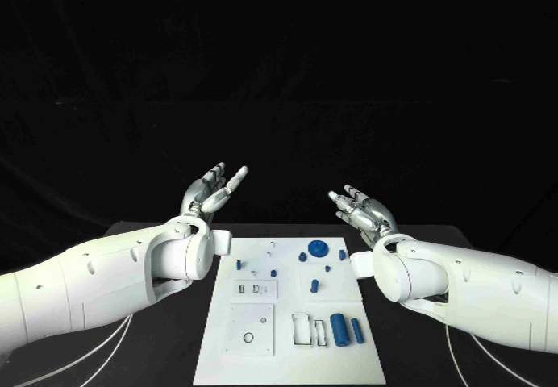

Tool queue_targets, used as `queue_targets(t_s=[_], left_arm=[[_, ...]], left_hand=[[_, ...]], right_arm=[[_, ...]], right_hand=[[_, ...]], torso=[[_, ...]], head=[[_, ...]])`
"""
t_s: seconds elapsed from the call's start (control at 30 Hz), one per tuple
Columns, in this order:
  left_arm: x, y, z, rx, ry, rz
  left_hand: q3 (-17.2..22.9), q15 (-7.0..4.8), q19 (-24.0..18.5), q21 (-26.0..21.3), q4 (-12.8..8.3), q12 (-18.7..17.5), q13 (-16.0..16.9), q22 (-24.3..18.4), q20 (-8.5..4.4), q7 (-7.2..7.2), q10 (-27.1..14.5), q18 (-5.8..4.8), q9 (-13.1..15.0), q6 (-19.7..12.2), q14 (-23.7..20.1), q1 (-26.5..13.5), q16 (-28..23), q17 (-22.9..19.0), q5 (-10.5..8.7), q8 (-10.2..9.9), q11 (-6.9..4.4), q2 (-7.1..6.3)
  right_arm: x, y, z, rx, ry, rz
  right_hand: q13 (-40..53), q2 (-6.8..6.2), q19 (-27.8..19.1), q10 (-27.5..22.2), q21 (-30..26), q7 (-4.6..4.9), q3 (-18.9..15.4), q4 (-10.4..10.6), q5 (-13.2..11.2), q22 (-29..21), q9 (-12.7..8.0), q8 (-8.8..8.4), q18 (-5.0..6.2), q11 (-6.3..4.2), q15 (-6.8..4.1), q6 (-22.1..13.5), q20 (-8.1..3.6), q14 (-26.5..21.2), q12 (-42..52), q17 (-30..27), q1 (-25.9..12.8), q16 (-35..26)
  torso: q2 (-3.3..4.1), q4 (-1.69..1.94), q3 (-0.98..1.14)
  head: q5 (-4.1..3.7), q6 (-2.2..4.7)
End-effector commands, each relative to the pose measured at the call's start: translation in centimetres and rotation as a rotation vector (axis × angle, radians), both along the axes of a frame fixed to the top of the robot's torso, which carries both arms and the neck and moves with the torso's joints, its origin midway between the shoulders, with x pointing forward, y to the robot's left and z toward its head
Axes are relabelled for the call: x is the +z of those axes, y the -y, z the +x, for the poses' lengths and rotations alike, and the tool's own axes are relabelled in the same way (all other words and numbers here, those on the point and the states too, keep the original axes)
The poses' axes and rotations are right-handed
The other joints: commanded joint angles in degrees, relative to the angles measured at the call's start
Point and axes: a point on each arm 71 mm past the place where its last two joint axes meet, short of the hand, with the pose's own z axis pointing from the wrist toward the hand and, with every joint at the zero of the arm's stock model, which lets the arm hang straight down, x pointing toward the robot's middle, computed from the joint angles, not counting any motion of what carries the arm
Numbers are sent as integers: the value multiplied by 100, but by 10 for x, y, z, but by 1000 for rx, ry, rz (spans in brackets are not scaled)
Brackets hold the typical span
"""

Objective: Assemble the parts on the task board

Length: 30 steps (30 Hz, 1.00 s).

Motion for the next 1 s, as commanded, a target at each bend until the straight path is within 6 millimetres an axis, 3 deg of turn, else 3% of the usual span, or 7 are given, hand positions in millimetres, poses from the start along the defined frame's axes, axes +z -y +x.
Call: queue_targets(t_s=[0.03,0.27,0.33,0.4,0.43,0.57,1.0], left_arm=[[5,5,2,-72,29,-86],[5,5,2,-72,29,-86],[5,5,2,-72,29,-86],[18,-22,-1,-13,74,-64],[20,-23,-1,-11,80,-61],[26,-25,-3,-15,91,-54],[45,-27,-18,-85,113,-42]], left_hand=[[47,136,55,57,95,32,16,21,110,312,57,129,23,116,82,314,50,27,37,49,111,-9],[241,372,927,380,73,201,116,189,119,561,999,183,201,1026,1083,835,337,227,33,319,392,141],[363,438,1895,747,53,390,199,367,102,687,1923,297,349,1753,2047,1191,670,417,19,565,571,244],[445,326,2631,1040,-10,572,269,501,95,686,2706,421,461,2294,2804,1446,944,568,19,761,651,282],[520,239,2926,1192,-80,839,357,545,86,720,3804,554,599,2954,3479,1689,1212,702,43,1006,625,294],[650,64,3397,1416,-216,863,304,599,79,639,4272,754,726,3584,3986,2008,1418,811,25,1228,475,267],[853,-106,3852,1629,-327,808,288,623,-17,554,4877,793,775,3934,4502,2165,1632,985,15,1337,331,105]], right_arm=[[0,-10,2,174,-59,78],[1,-11,6,241,-79,84],[1,-11,6,246,-81,85],[28,15,26,186,273,-354],[30,15,27,189,289,-381],[34,16,28,202,326,-453],[54,14,39,293,401,-735]], right_hand=[[118,-142,681,1004,304,964,300,-538,-64,156,169,257,111,83,85,787,71,1047,226,185,898,313],[289,-411,2626,3531,1102,876,599,-1226,1,540,573,947,384,-119,-199,2701,40,3389,720,562,1353,1027],[251,-492,2928,3912,1259,806,748,-1382,40,587,676,1131,496,-211,-306,3291,34,3703,746,588,1362,1119],[220,-584,3127,4247,1366,744,954,-1508,86,613,743,1257,571,-288,-393,3811,23,3979,716,598,1312,1177],[218,-607,3154,4301,1381,739,1001,-1529,87,615,740,1254,578,-302,-405,3850,20,4020,695,596,1290,1178],[216,-717,3345,4637,1505,678,1293,-1630,96,649,735,1261,601,-375,-486,4100,-31,4301,585,591,1168,1206],[248,-942,3976,5409,2159,485,1518,-1759,351,967,787,1348,604,-610,-819,4576,-356,5306,412,814,965,1502]], torso=[[0,1,0],[0,1,0],[0,1,0],[167,1,-21],[186,4,-24],[249,10,-31],[599,81,-79]], head=[[-1,0],[-1,0],[-1,0],[-82,-64],[-88,-60],[-103,-54],[-192,19]])
